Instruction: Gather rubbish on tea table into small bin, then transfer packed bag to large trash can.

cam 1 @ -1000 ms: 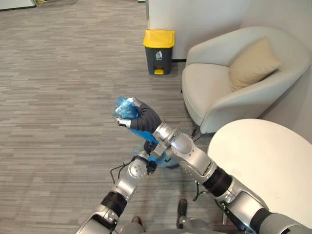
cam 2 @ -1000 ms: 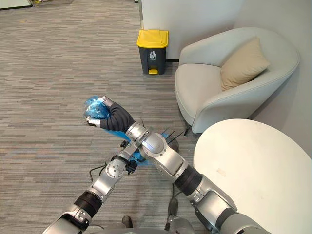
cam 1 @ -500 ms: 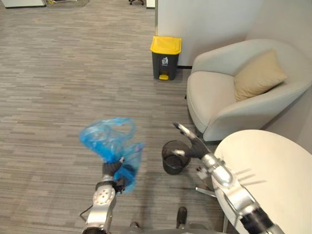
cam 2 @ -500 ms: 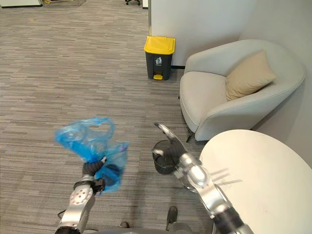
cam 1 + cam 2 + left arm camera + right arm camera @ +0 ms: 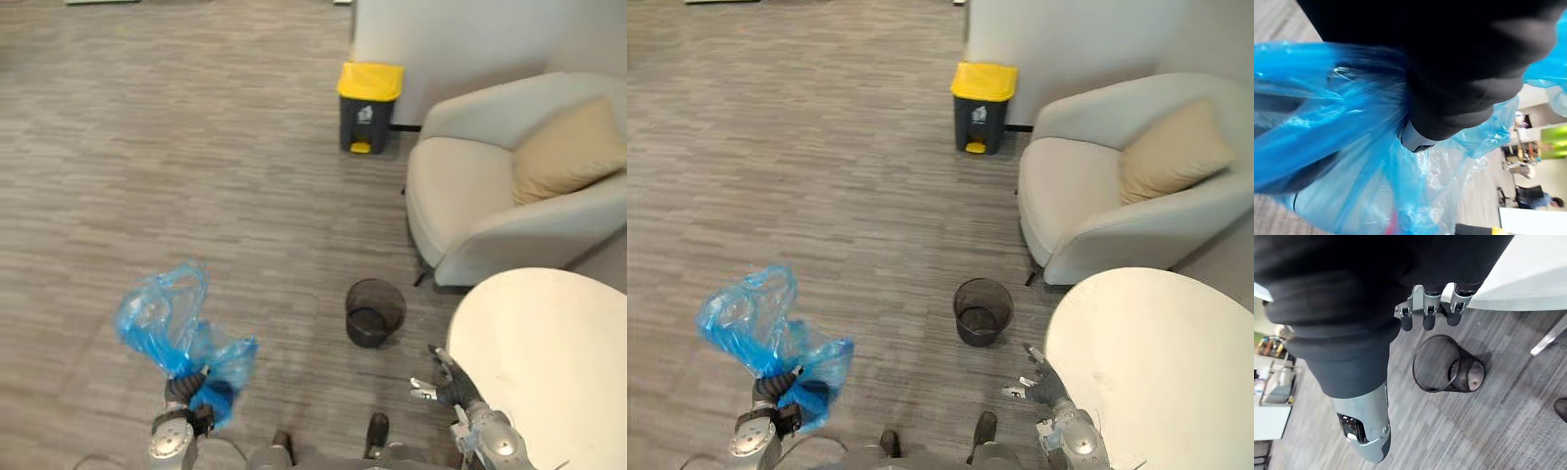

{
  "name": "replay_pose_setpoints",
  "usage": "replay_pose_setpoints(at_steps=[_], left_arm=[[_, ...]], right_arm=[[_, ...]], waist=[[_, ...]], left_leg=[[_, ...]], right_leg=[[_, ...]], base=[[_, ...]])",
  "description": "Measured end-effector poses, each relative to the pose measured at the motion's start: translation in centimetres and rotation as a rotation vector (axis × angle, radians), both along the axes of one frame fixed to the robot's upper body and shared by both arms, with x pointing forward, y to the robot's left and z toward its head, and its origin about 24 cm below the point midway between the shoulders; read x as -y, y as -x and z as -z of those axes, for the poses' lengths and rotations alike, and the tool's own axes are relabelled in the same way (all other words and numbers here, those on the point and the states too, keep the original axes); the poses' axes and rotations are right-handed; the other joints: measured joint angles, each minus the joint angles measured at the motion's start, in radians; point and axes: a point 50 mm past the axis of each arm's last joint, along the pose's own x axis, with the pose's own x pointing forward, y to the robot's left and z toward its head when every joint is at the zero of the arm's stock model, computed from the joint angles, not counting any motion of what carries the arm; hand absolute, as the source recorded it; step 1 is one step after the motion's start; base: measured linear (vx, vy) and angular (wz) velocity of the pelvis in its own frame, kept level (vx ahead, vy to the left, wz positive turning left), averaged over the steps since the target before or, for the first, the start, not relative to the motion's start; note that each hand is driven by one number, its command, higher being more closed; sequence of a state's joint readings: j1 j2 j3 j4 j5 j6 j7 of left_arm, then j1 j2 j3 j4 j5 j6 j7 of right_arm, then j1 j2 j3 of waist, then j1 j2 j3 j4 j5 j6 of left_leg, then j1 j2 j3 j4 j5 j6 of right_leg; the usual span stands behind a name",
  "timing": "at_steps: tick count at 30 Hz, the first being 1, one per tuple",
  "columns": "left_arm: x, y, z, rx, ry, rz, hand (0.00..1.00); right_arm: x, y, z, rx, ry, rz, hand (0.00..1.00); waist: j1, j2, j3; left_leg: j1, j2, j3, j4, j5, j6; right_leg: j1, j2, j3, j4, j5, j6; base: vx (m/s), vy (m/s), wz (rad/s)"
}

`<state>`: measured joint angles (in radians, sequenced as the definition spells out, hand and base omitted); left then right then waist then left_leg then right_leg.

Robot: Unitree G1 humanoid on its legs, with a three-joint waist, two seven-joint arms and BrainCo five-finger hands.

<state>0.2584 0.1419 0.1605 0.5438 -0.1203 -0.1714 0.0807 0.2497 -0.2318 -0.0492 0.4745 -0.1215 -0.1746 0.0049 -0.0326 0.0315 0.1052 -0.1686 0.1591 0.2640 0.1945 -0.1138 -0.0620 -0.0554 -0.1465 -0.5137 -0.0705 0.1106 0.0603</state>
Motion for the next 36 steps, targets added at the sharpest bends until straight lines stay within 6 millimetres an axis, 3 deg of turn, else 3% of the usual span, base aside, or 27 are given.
replay_pose_setpoints(at_steps=[4,6,7,8,9,10,11,13,15,18,19,20,21,22,23,24,25,26,27,29,30,32,33,34,35,36], left_arm=[[0.3,2.5,1.4,-0.100,0.023,-0.009,1.00],[0.0,3.8,1.7,-0.136,0.014,-0.019,1.00],[-0.2,4.1,1.7,-0.142,0.009,-0.028,1.00],[-0.5,4.4,1.6,-0.148,-0.002,-0.030,1.00],[-0.5,4.6,1.6,-0.156,-0.002,-0.030,1.00],[-0.6,4.9,1.7,-0.168,-0.004,-0.030,1.00],[-0.9,4.8,1.6,-0.171,-0.018,-0.023,1.00],[-1.5,4.5,1.3,-0.165,-0.040,-0.014,1.00],[-1.9,3.4,0.9,-0.140,-0.057,0.000,1.00],[-1.7,0.5,0.0,-0.062,-0.066,0.022,1.00],[-1.5,0.3,0.0,-0.059,-0.065,0.036,1.00],[-0.7,0.4,0.3,-0.057,-0.042,0.033,1.00],[-0.4,0.3,0.3,-0.051,-0.031,0.034,1.00],[0.3,0.4,0.3,-0.044,-0.011,0.031,1.00],[1.0,1.0,0.7,-0.057,0.013,0.025,1.00],[1.3,1.0,0.8,-0.059,0.021,0.029,1.00],[1.8,0.8,0.7,-0.045,0.035,0.038,1.00],[2.2,0.3,0.3,-0.018,0.039,0.051,1.00],[2.4,0.1,0.1,-0.006,0.041,0.055,1.00],[2.8,-0.4,-0.3,0.033,0.049,0.072,1.00],[3.0,-0.7,-0.6,0.050,0.049,0.087,1.00],[3.1,-0.9,-0.8,0.064,0.046,0.095,1.00],[3.2,-0.4,-0.5,0.044,0.049,0.092,1.00],[3.2,0.0,-0.3,0.030,0.049,0.084,1.00],[2.6,0.0,-0.4,0.024,0.026,0.084,1.00],[2.4,-0.2,-0.5,0.030,0.013,0.089,1.00]], right_arm=[[0.7,-0.5,0.3,-0.001,0.003,0.109,0.00],[0.7,-0.5,0.4,-0.002,-0.007,0.131,0.00],[0.6,-0.5,0.4,-0.003,-0.010,0.136,0.00],[0.3,-0.5,0.5,0.000,-0.023,0.144,0.00],[0.1,-0.5,0.5,0.003,-0.035,0.150,0.00],[-0.2,-0.7,0.6,0.006,-0.049,0.152,0.00],[-0.7,-0.6,0.8,0.005,-0.071,0.161,0.00],[-1.3,-0.3,1.1,-0.004,-0.096,0.172,0.00],[-1.1,-0.3,1.0,0.004,-0.101,0.186,0.00],[-0.7,-0.3,0.9,0.005,-0.105,0.204,0.00],[-0.7,0.3,1.1,-0.008,-0.104,0.206,0.00],[-0.6,0.2,1.0,-0.005,-0.102,0.203,0.00],[-0.7,0.0,0.9,0.003,-0.103,0.199,0.00],[-1.0,-0.5,0.3,0.032,-0.104,0.180,0.00],[-1.2,-1.0,-0.4,0.069,-0.105,0.168,0.00],[-1.3,-1.2,-0.7,0.085,-0.107,0.168,0.00],[-1.4,-1.5,-1.1,0.111,-0.111,0.168,0.00],[-1.6,-1.9,-1.7,0.139,-0.114,0.162,0.00],[-1.6,-2.1,-1.9,0.150,-0.111,0.160,0.00],[-1.5,-2.7,-2.6,0.186,-0.104,0.155,0.00],[-1.2,-3.2,-2.7,0.194,-0.091,0.156,0.00],[-1.1,-3.6,-2.2,0.176,-0.078,0.155,0.00],[-0.7,-3.3,-1.4,0.133,-0.069,0.166,0.00],[-1.0,-3.1,-0.7,0.095,-0.080,0.171,0.00],[-1.7,-2.7,0.0,0.063,-0.102,0.178,0.00],[-1.9,-2.6,0.1,0.055,-0.089,0.164,0.00]], waist=[[0.027,0.015,0.019],[0.027,0.003,0.032],[0.026,-0.008,0.038],[0.025,-0.029,0.051],[0.027,-0.031,0.057],[0.025,-0.035,0.065],[0.015,-0.023,0.082],[0.004,-0.043,0.089],[-0.013,-0.048,0.094],[-0.041,-0.042,0.099],[-0.054,-0.043,0.097],[-0.063,-0.016,0.101],[-0.059,-0.007,0.105],[-0.045,0.017,0.105],[-0.027,0.031,0.107],[-0.017,0.031,0.110],[-0.004,0.017,0.118],[0.010,-0.012,0.126],[0.017,-0.022,0.124],[0.047,-0.035,0.125],[0.060,-0.037,0.124],[0.088,-0.025,0.118],[0.106,0.004,0.101],[0.125,-0.014,0.091],[0.118,-0.053,0.071],[0.097,-0.073,0.067]], left_leg=[[-0.024,0.000,0.017,0.057,-0.010,0.013],[-0.035,-0.018,0.001,0.159,-0.095,0.028],[-0.033,-0.026,-0.010,0.177,-0.115,0.032],[-0.028,-0.043,-0.020,0.214,-0.154,0.042],[-0.025,-0.044,-0.023,0.231,-0.173,0.049],[-0.013,-0.045,-0.027,0.236,-0.187,0.054],[0.017,-0.040,-0.051,0.230,-0.198,0.056],[0.057,-0.035,-0.074,0.191,-0.205,0.053],[0.092,-0.037,-0.091,0.152,-0.216,0.041],[0.155,-0.040,-0.136,0.121,-0.242,-0.024],[0.207,-0.031,-0.152,0.123,-0.267,-0.067],[0.218,0.009,-0.141,0.220,-0.259,-0.098],[0.196,0.036,-0.130,0.308,-0.241,-0.106],[0.123,0.093,-0.121,0.522,-0.162,-0.060],[0.045,0.153,-0.120,0.719,-0.093,-0.039],[0.022,0.168,-0.116,0.787,-0.095,-0.038],[-0.014,0.171,-0.097,0.858,-0.114,-0.012],[-0.056,0.148,-0.060,0.869,-0.140,0.030],[-0.084,0.131,-0.045,0.858,-0.152,0.048],[-0.187,0.065,-0.032,0.770,-0.177,0.045],[-0.249,0.009,-0.067,0.632,-0.171,0.035],[-0.284,-0.056,-0.149,0.330,-0.108,-0.035],[-0.283,-0.061,-0.229,0.174,0.008,-0.036],[-0.273,-0.070,-0.248,0.232,0.083,-0.018],[-0.275,-0.083,-0.205,0.303,0.006,0.021],[-0.245,-0.080,-0.149,0.350,-0.046,0.041]], right_leg=[[-0.002,-0.042,-0.023,0.064,-0.040,0.038],[-0.038,-0.131,-0.032,0.289,-0.167,0.076],[-0.045,-0.159,-0.024,0.351,-0.194,0.070],[-0.082,-0.202,0.034,0.480,-0.222,0.023],[-0.121,-0.215,0.091,0.563,-0.214,0.013],[-0.192,-0.223,0.179,0.699,-0.180,-0.023],[-0.261,-0.194,0.257,0.803,-0.236,0.017],[-0.311,-0.122,0.291,0.806,-0.307,0.028],[-0.366,-0.063,0.285,0.721,-0.311,0.026],[-0.416,-0.019,0.269,0.556,-0.267,-0.019],[-0.404,-0.010,0.269,0.596,-0.212,-0.069],[-0.365,0.011,0.240,0.656,-0.290,-0.082],[-0.346,0.025,0.234,0.663,-0.317,-0.090],[-0.300,0.068,0.240,0.653,-0.350,-0.119],[-0.235,0.116,0.258,0.614,-0.372,-0.139],[-0.194,0.138,0.273,0.588,-0.379,-0.146],[-0.102,0.165,0.312,0.529,-0.388,-0.159],[-0.014,0.167,0.355,0.465,-0.396,-0.166],[0.020,0.166,0.378,0.434,-0.396,-0.167],[0.106,0.166,0.449,0.348,-0.397,-0.167],[0.147,0.158,0.494,0.307,-0.397,-0.167],[0.181,0.154,0.557,0.290,-0.414,-0.138],[0.202,0.171,0.614,0.298,-0.446,-0.116],[0.204,0.159,0.672,0.342,-0.489,-0.087],[0.167,0.126,0.703,0.444,-0.505,-0.071],[0.103,0.107,0.714,0.628,-0.487,0.030]], base=[[0.08,0.168,0.34],[0.17,0.261,0.45],[0.23,0.208,0.45],[0.16,0.084,0.23],[0.20,0.105,0.12],[0.27,0.113,0.15],[0.29,0.087,0.20],[0.33,-0.028,0.35],[0.36,-0.095,0.41],[0.50,-0.176,0.72],[0.60,-0.231,0.63],[0.51,-0.196,0.43],[0.80,-0.297,-0.05],[0.80,-0.315,-0.61],[0.81,-0.306,-0.74],[0.67,-0.229,-0.83],[0.67,-0.175,-0.73],[0.66,-0.150,-0.72],[0.62,-0.084,-0.82],[0.53,0.002,-1.00],[0.58,0.104,-1.39],[0.59,0.176,-1.54],[0.63,0.308,-1.71],[0.76,0.362,-1.82],[0.77,0.343,-1.41],[0.63,0.233,-0.93]])
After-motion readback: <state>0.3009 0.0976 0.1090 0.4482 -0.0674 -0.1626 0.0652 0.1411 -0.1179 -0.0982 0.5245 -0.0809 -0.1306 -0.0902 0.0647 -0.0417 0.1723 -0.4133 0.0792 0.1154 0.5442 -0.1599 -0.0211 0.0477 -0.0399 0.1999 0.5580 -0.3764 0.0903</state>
